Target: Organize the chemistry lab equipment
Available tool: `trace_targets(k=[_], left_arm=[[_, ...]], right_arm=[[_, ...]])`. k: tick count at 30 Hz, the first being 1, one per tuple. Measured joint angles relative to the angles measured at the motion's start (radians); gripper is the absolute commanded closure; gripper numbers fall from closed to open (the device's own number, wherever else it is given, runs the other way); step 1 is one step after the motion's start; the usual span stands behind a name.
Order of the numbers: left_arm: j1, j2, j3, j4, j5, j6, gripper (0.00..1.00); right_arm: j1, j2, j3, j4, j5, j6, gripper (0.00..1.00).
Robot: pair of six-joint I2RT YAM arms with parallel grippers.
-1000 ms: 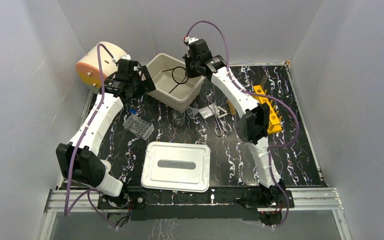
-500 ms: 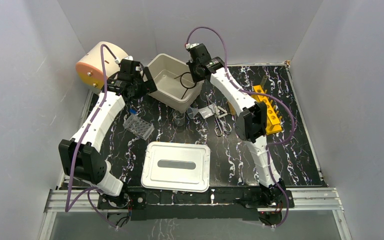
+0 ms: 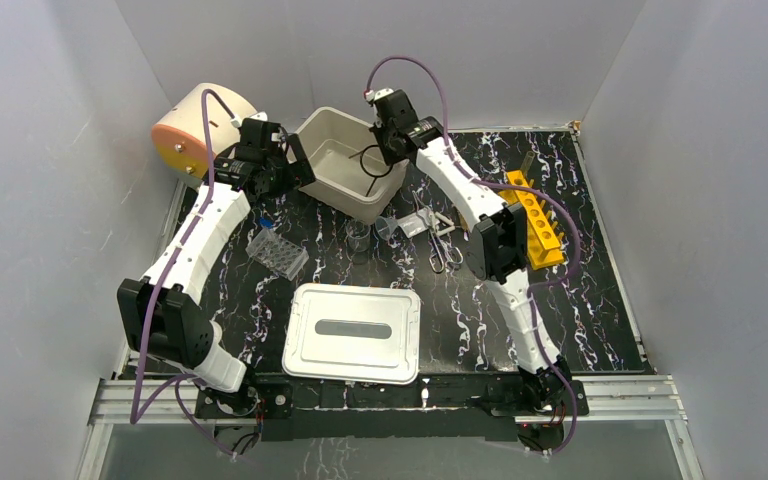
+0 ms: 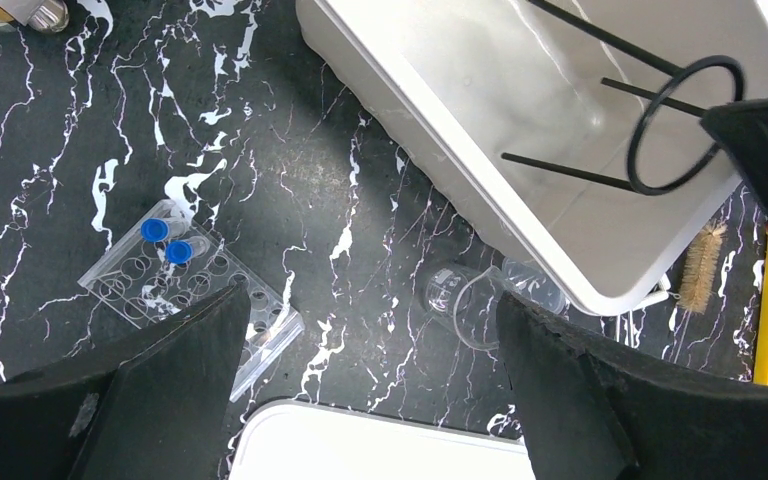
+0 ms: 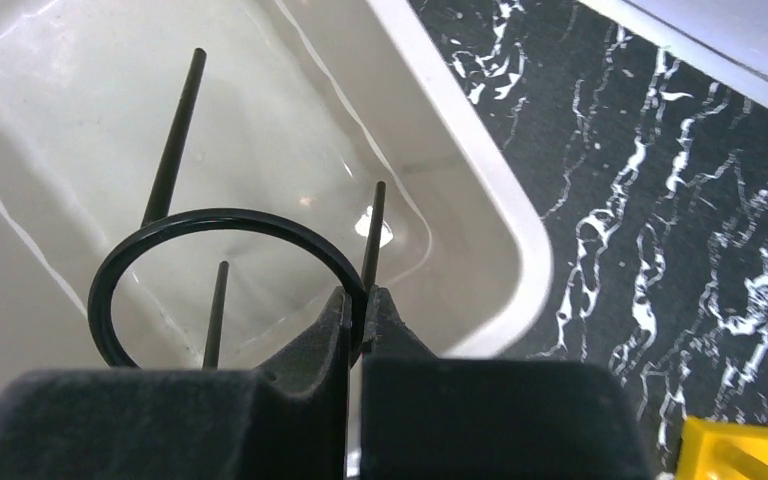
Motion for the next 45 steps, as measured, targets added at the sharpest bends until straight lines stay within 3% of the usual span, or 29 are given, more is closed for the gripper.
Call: trace_targets(k=[10,17,27,36,41,45], left_arm=[[0.0,0.0,0.0,0.0,0.002,0.004,0.07],[0.0,0.012,0.0,0.001,0.008,0.015,0.06],[0.0,0.069,0.027,0.039,0.12,0.039,0.06],[0.0,0.259,0.204,0.155,0.311,0.067,0.12],[0.0,0.402,0.264,0.226,0.403,0.061,0.24],[0.0,0.494,0.294,0.268,0.429,0.04,0.46]], right_arm=[[-0.001,0.081,0.023,0.048,-0.043,0.013,0.6],[-0.003,0.081,0.045,0.029,-0.056,0.04,0.52],[-0.023,0.081,0.052,0.046,-0.189,0.131,0.68],[-0.03,0.086,0.072,0.062,-0.222,0.208,0.76],[-0.031,0.09,0.072,0.075,-0.225,0.226,0.77],[-0.031,0.09,0.072,0.079,-0.232,0.239,0.77]])
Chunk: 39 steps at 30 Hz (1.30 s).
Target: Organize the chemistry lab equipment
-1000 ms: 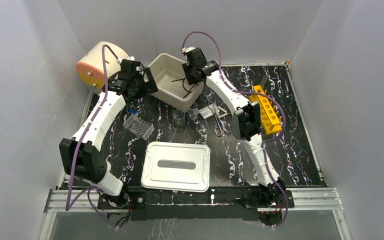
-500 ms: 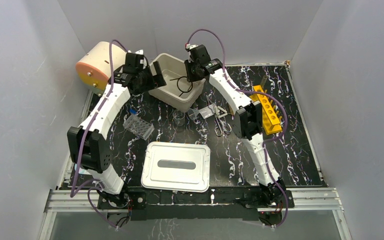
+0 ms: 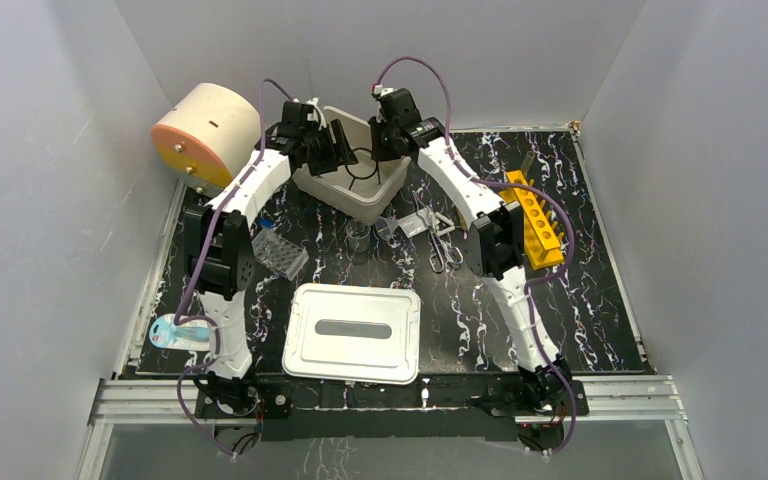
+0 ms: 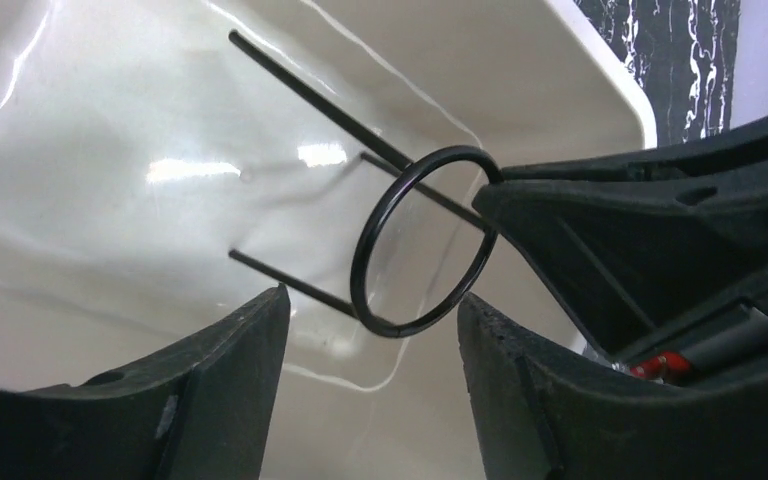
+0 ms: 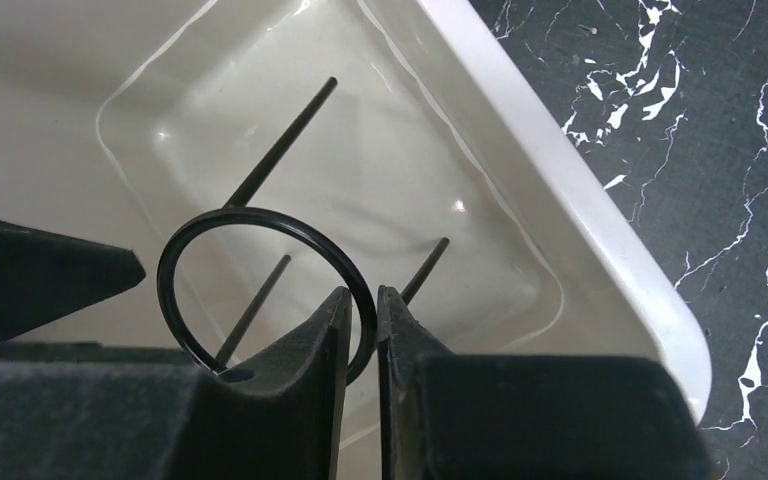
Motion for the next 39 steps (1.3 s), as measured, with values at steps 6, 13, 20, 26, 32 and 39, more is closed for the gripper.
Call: trace_targets(k=[6,13,20,26,32,39], left_arm=[[0.0,0.045,0.03,0.005,0.0,-0.018,0.75],[0.001,0.095,0.081,-0.011,-0.019,-0.013,0.81],[0.015,0.163,0.177,-0.034,-0.025,-0.026,0.82],[0.026,0.199,0.22,-0.041,0.032,-0.052,0.84],[0.032,0.222,0.239,-0.065,0.153,-0.119,0.84],[0.023,0.223,0.24,-0.109,0.237,-0.168,0.69]], right_arm=[[0.0,0.0,0.001,0.0,0.0,0.007,0.72],[-0.005,0.0,0.001,0.0,-0.001,0.035,0.56],[-0.027,-0.056,-0.05,0.003,-0.001,0.069,0.5],[-0.044,-0.276,-0.225,0.036,0.0,0.088,0.49],[-0.046,-0.476,-0.318,0.083,0.0,0.106,0.48],[-0.045,-0.581,-0.469,0.095,0.015,0.115,0.48]])
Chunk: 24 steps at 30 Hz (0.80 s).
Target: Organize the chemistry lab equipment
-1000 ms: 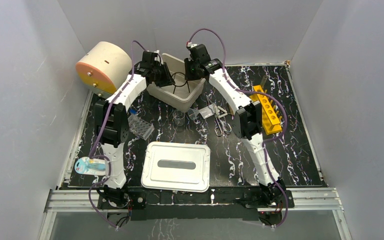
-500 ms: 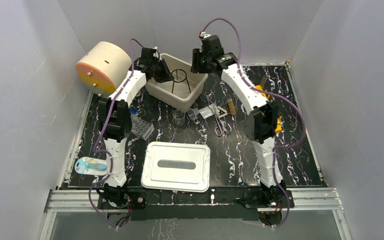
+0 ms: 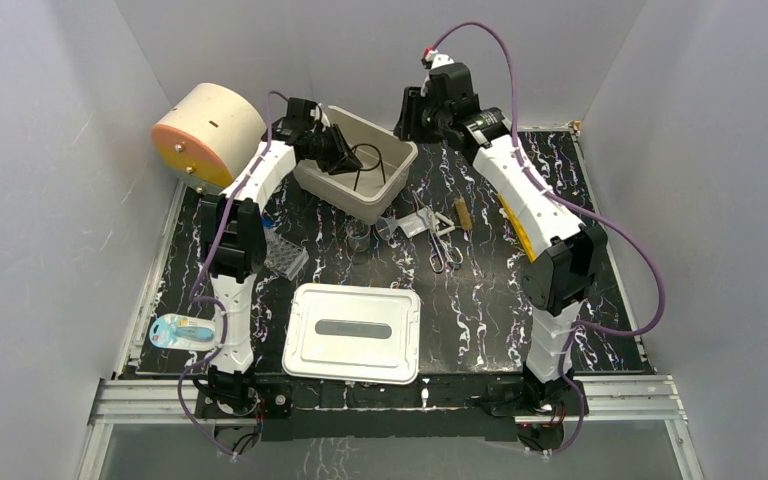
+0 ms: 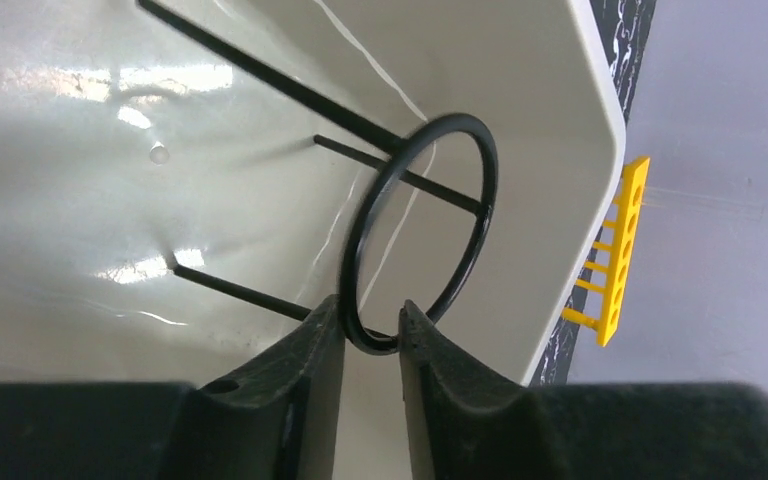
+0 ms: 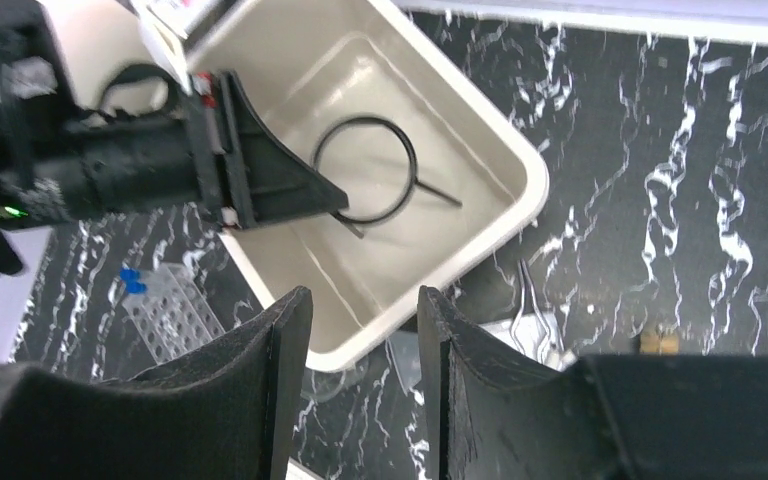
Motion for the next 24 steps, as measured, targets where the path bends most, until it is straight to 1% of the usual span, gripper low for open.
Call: trace_targets(k=[1,3,6,9,13,16,19,21,24], left_arm=[[0.0,0.0,0.004,-0.008,-0.004,0.002,0.64],[0.0,0.0,0.024,-0.036,-0.028,0.011,0.58],[0.0,0.0,0.068,-0.06,-0.076,0.026,0.44],[0.002,0.0,0.107,-0.066,-0.121,0.042,0.35],[0.002,-0.002,0.126,-0.072,-0.163,0.056,0.31],[0.003,-0.012,0.126,-0.087,-0.187,0.076,0.25],[0.003,-0.045,0.114,-0.102,-0.201,0.109,0.2],[0.003,-0.109,0.064,-0.105,-0.212,0.143,0.17],[0.003,-0.262,-0.055,-0.098,-0.223,0.192,0.16]], right_arm=[[0.0,-0.004,-0.02,0.0,0.001,0.001,0.48],[0.0,-0.013,-0.073,-0.006,0.004,0.008,0.48],[0.0,-0.023,-0.135,-0.02,0.004,0.018,0.48],[0.0,-0.041,-0.193,-0.026,0.01,0.023,0.48],[0.0,-0.092,-0.259,-0.03,0.027,0.024,0.46],[0.0,-0.155,-0.328,-0.026,0.037,0.021,0.39],[0.002,-0.218,-0.413,-0.014,0.046,0.016,0.34],[0.007,-0.26,-0.488,-0.005,0.049,0.014,0.32],[0.013,-0.297,-0.588,0.02,0.045,0.018,0.32]])
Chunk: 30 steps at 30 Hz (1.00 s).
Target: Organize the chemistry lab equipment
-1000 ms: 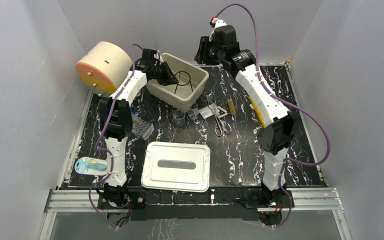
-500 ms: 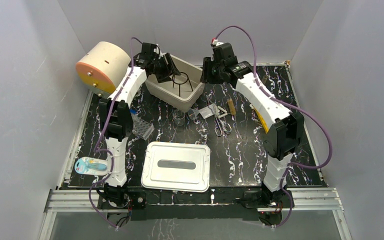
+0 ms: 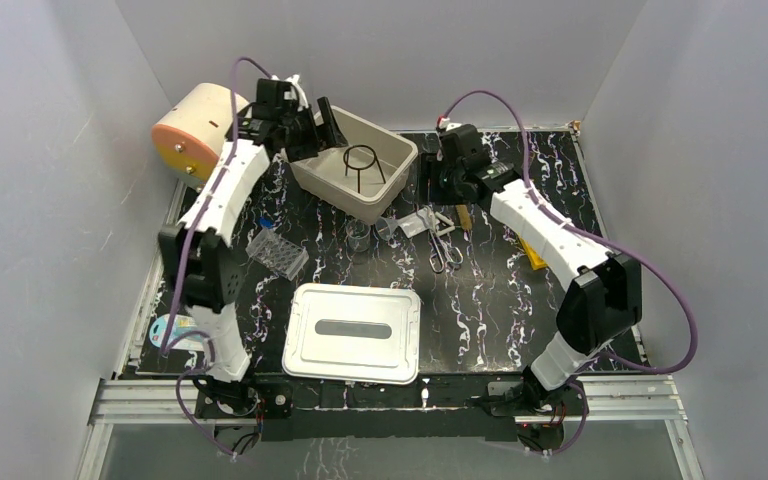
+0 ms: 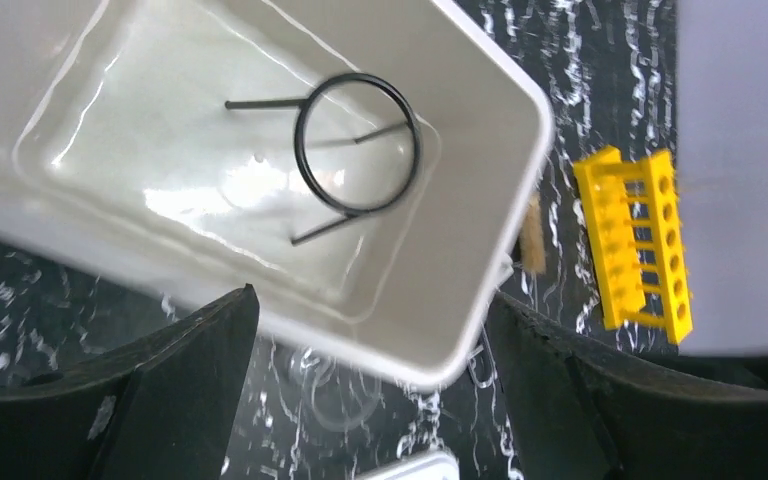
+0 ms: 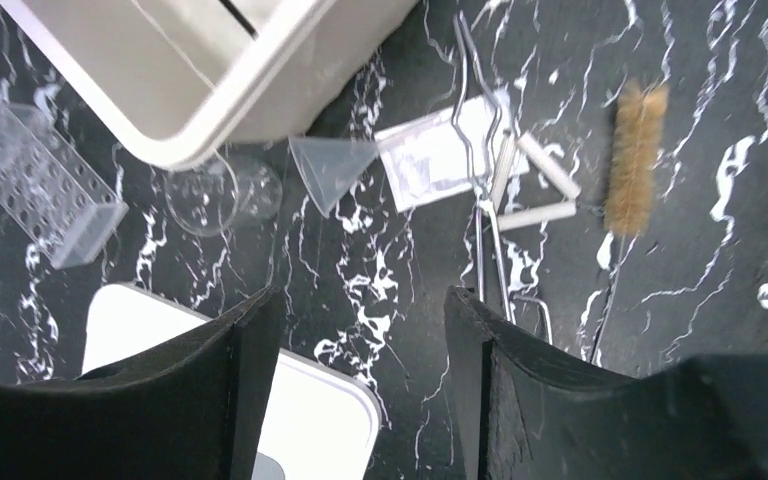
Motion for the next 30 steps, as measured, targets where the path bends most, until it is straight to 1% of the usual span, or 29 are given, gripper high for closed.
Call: trace_targets(k=[4,7,11,14,18,21,24,26,30], left_arm=[[0.0,-0.247,-0.174,0.012,0.005,0.054,0.15],[-0.003,-0.411,-0.32,0.037,0.021,0.096,0.15],[-0.045,-0.532,-0.511,0.049,0.009,0.169,0.1],[-0.1,-0.559,-0.649,0.056,-0.026,0.226,0.02],[-0.156,-0.561,-0.805,0.122,-0.061,0.267,0.02],[-0.193,-0.563,-0.923,0.221,-0.088,0.28,0.02],[-0.223,-0.561,-0.998,0.325,-0.116,0.279,0.02],[-0.246,-0.555,-1.035,0.422,-0.147,0.278,0.03],[-0.291,-0.498,-1.065,0.594,-0.207,0.282,0.14]], right_arm=[[0.01,-0.01,-0.102,0.036,-0.024,0.028,0.32],[0.017,-0.01,-0.13,0.06,-0.035,0.052,0.32],[0.021,-0.01,-0.158,0.103,-0.054,0.083,0.32],[0.021,-0.012,-0.188,0.142,-0.057,0.109,0.31],[0.021,-0.026,-0.261,0.187,-0.055,0.153,0.31],[0.021,-0.034,-0.304,0.198,-0.054,0.181,0.31],[0.021,-0.036,-0.332,0.212,-0.053,0.199,0.31],[0.02,-0.041,-0.347,0.222,-0.051,0.208,0.31],[0.018,-0.061,-0.373,0.229,-0.052,0.22,0.31]])
